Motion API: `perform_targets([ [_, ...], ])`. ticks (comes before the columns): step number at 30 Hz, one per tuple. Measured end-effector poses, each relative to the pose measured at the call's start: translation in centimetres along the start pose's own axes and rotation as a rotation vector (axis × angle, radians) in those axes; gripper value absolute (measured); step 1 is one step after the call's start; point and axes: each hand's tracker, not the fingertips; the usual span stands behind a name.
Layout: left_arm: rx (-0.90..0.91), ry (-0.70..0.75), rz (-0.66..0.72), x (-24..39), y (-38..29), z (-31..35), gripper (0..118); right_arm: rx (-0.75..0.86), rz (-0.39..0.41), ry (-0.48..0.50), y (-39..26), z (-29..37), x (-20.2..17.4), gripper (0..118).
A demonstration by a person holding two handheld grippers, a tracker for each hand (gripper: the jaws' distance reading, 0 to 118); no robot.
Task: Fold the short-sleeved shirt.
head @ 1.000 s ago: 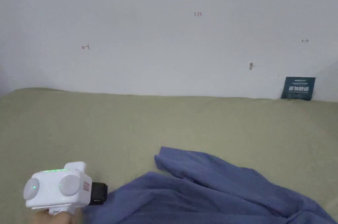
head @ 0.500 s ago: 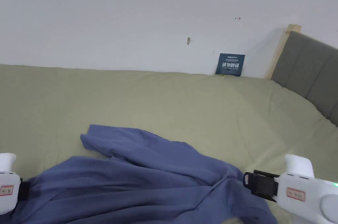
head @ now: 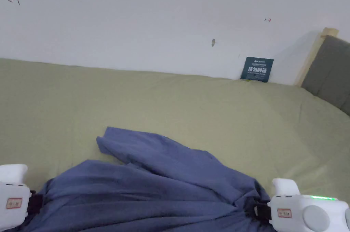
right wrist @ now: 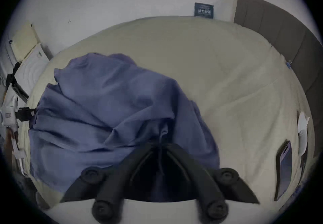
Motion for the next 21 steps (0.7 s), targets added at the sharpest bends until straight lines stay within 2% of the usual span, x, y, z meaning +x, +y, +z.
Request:
perform_targets([
  [1,0.002,-0.01,-0.004,-0.2,0.2,0.1,0,0.03,0.004,-0.018,-0.2,0.8,0.0,4],
  [2,0.004,-0.024,-0.008,-0.3,0.4,0.3,0,0.058,0.016,0.008,-0.3,1.7,-0.1,4],
  [4,0.024,-0.061,-0.025,-0.3,0.7,1.0,0,0.121,0.067,-0.005,0.1,3.4,-1.0,4],
  [7,0.147,-0.109,-0.031,-0.1,1.9,4.0,0,0.217,0.064,0.092,1.7,6.8,-1.6,4],
  [10,0.219,-0.14,-0.015,-0.3,4.4,7.5,0,0.311,0.066,0.133,4.5,9.8,-3.1,4],
  [13,0.293,-0.13,-0.061,-0.4,6.8,10.7,0,0.369,0.075,0.152,7.3,12.2,-4.8,4],
  [18,0.366,-0.116,-0.086,-0.7,9.9,15.0,0,0.439,0.149,0.148,11.0,15.4,-7.6,4],
  [21,0.412,-0.11,-0.083,-1.0,12.1,17.3,0,0.472,0.144,0.144,13.6,16.8,-8.7,4],
])
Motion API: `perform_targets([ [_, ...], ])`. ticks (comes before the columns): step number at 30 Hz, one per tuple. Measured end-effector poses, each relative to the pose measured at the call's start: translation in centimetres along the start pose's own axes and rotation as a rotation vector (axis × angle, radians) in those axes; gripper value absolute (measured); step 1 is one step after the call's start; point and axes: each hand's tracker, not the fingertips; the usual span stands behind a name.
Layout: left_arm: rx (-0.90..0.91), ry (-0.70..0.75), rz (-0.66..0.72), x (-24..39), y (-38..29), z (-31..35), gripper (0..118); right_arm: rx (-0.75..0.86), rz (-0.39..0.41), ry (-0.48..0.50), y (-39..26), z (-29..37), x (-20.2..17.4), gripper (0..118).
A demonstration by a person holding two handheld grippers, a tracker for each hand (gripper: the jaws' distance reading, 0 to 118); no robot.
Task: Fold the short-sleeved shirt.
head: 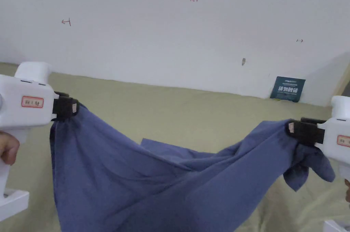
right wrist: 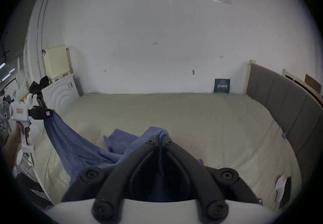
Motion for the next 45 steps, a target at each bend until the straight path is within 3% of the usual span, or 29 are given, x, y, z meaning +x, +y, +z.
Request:
perform_targets([
  [11,0.127,0.033,-0.029,-0.3,9.3,4.7,0,0.145,0.012,-0.005,10.4,2.2,-1.2,4],
  [17,0.174,0.076,-0.03,-0.4,13.2,5.9,0,0.187,0.059,-0.041,15.6,2.3,-1.4,4],
  [25,0.221,0.108,-0.026,-0.8,17.3,6.0,0,0.234,0.025,-0.074,20.1,1.9,0.1,4],
  [41,0.196,0.141,0.032,-2.2,17.6,4.8,0,0.208,-0.012,-0.142,20.1,-0.4,4.0,4],
  [45,0.195,0.142,0.067,-6.4,17.6,0.8,0,0.2,-0.038,-0.133,18.4,-0.8,4.3,4],
])
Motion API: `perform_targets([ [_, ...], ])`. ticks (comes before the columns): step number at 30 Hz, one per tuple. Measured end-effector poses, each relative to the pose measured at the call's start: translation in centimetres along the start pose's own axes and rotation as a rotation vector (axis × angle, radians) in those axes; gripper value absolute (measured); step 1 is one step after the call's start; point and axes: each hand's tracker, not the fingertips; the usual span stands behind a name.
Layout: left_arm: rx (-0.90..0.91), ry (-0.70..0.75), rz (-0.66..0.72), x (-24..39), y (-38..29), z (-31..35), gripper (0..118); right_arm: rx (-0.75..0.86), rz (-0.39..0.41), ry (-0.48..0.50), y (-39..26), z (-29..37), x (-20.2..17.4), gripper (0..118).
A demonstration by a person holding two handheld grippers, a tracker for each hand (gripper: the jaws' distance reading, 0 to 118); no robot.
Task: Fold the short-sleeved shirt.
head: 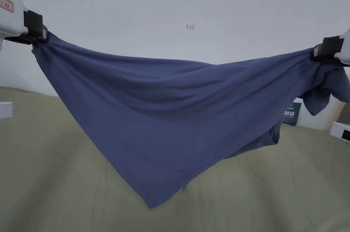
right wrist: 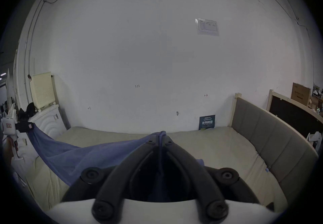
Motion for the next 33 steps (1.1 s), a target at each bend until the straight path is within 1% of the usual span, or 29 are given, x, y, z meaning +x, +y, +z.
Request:
perform_targets([
  [2,-0.016,-0.025,0.011,2.8,-3.2,3.2,0,-0.011,-0.003,0.008,-1.5,0.2,0.0,4],
  [5,-0.042,-0.041,0.012,2.8,-5.9,3.5,0,-0.036,-0.012,0.035,-4.1,0.6,0.2,4],
  [8,-0.084,-0.04,0.022,3.2,-10.0,5.4,0,-0.086,-0.027,0.049,-7.8,1.4,0.3,4],
  [10,-0.124,-0.04,0.06,0.1,-11.2,2.9,0,-0.122,-0.041,0.047,-10.1,1.8,0.7,4],
  [13,-0.18,-0.046,0.111,-1.4,-14.7,2.7,0,-0.192,-0.092,0.041,-14.0,2.7,1.4,4],
  [15,-0.209,-0.053,0.108,-2.2,-16.9,2.8,0,-0.22,-0.123,0.046,-16.4,3.3,2.0,4],
  [18,-0.26,-0.058,0.111,-2.4,-20.4,4.2,0,-0.273,-0.122,0.034,-19.3,4.3,2.3,4],
  [24,-0.345,-0.079,0.123,-3.4,-26.6,7.1,0,-0.374,-0.12,0.055,-25.8,7.4,3.1,4],
  [27,-0.428,-0.039,0.102,-3.8,-29.3,8.1,0,-0.446,-0.103,0.037,-28.4,8.3,3.4,4],
  [33,-0.502,-0.024,0.171,-5.0,-34.4,10.5,0,-0.546,-0.155,0.008,-33.3,10.5,4.2,4],
])
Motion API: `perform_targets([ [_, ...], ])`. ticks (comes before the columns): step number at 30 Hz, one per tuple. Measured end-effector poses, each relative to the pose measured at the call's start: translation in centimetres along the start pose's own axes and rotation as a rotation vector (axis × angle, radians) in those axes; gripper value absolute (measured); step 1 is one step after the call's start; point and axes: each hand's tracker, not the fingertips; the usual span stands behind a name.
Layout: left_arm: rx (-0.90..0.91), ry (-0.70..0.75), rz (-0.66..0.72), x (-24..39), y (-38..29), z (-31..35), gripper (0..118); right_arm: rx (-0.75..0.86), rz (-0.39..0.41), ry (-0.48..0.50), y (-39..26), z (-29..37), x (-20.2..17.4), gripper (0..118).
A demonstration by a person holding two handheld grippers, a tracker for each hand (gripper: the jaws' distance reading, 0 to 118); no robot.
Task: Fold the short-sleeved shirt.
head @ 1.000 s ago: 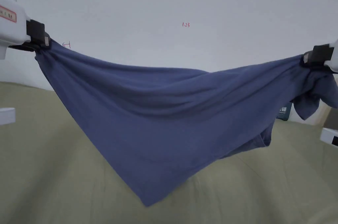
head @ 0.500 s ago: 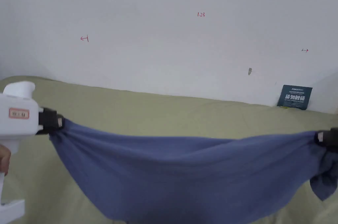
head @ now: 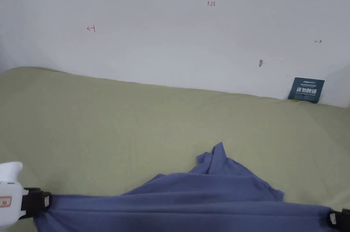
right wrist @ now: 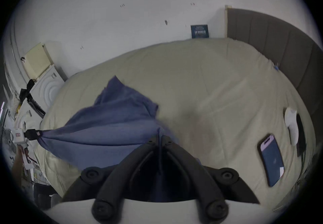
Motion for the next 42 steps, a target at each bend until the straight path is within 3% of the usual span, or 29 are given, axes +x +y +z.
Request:
perform_targets([
  [10,-0.065,-0.035,0.098,-1.9,-6.8,1.1,1,-0.058,-0.066,-0.017,-6.1,1.2,2.1,4],
  [11,-0.06,-0.031,0.102,-1.8,-7.2,1.4,14,-0.035,-0.087,-0.005,-6.1,1.8,2.1,7],
  [12,-0.056,0.01,0.112,-1.5,-7.5,1.9,38,-0.026,-0.109,0.004,-5.9,2.6,1.9,21],
  [13,-0.057,0.096,0.123,-0.6,-7.5,3.1,72,-0.013,-0.125,-0.003,-5.6,3.6,1.3,52],
  [14,-0.016,0.089,0.145,0.2,-7.5,4.3,106,-0.005,-0.115,0.002,-5.2,4.8,0.6,84],
  [16,0.127,-0.048,0.143,2.0,-6.8,8.1,113,0.136,-0.061,0.042,-4.4,7.9,-1.7,87],
  [18,0.234,-0.084,0.094,5.0,-5.9,10.6,113,0.228,0.048,0.049,-3.7,10.5,-5.3,87],
  [20,0.312,0.006,-0.002,8.1,-5.8,12.0,113,0.295,0.176,-0.01,-3.4,12.4,-9.6,87],
  [23,0.371,0.192,-0.097,13.6,-8.0,12.9,111,0.386,0.277,-0.094,-5.7,13.7,-15.2,87],
  [24,0.39,0.222,-0.108,14.4,-9.3,12.6,101,0.388,0.273,-0.097,-6.7,14.0,-16.5,86],
  [25,0.411,0.24,-0.121,15.6,-11.1,12.7,79,0.375,0.257,-0.071,-8.5,14.2,-17.7,84],
  [26,0.424,0.199,-0.116,16.6,-12.9,13.0,34,0.376,0.25,-0.031,-10.2,14.6,-18.8,67],
  [27,0.431,0.168,-0.121,17.2,-14.4,13.1,4,0.355,0.233,0.053,-11.9,14.9,-19.6,31],
  [28,0.435,0.114,-0.123,17.8,-16.6,13.5,1,0.35,0.228,0.116,-13.9,15.2,-20.4,0],
  [30,0.387,0.075,-0.13,18.8,-19.7,13.5,0,0.305,0.279,0.053,-17.5,15.5,-22.3,0],
  [32,0.277,0.032,-0.238,19.5,-22.2,13.3,0,0.221,0.36,0.133,-20.1,15.5,-23.9,0],
  [34,0.218,0.044,-0.29,19.5,-23.9,12.9,0,0.172,0.39,0.141,-21.4,15.0,-24.7,0],
  [38,0.174,0.055,-0.19,17.1,-22.8,11.8,0,0.162,0.338,0.186,-20.5,14.5,-24.4,0],
  [41,0.222,0.162,-0.139,13.8,-18.6,11.0,1,0.191,0.325,0.181,-18.8,14.7,-23.2,0],
  [42,0.225,0.18,-0.119,12.3,-17.0,10.4,6,0.209,0.322,0.166,-18.3,14.8,-22.9,0],
])
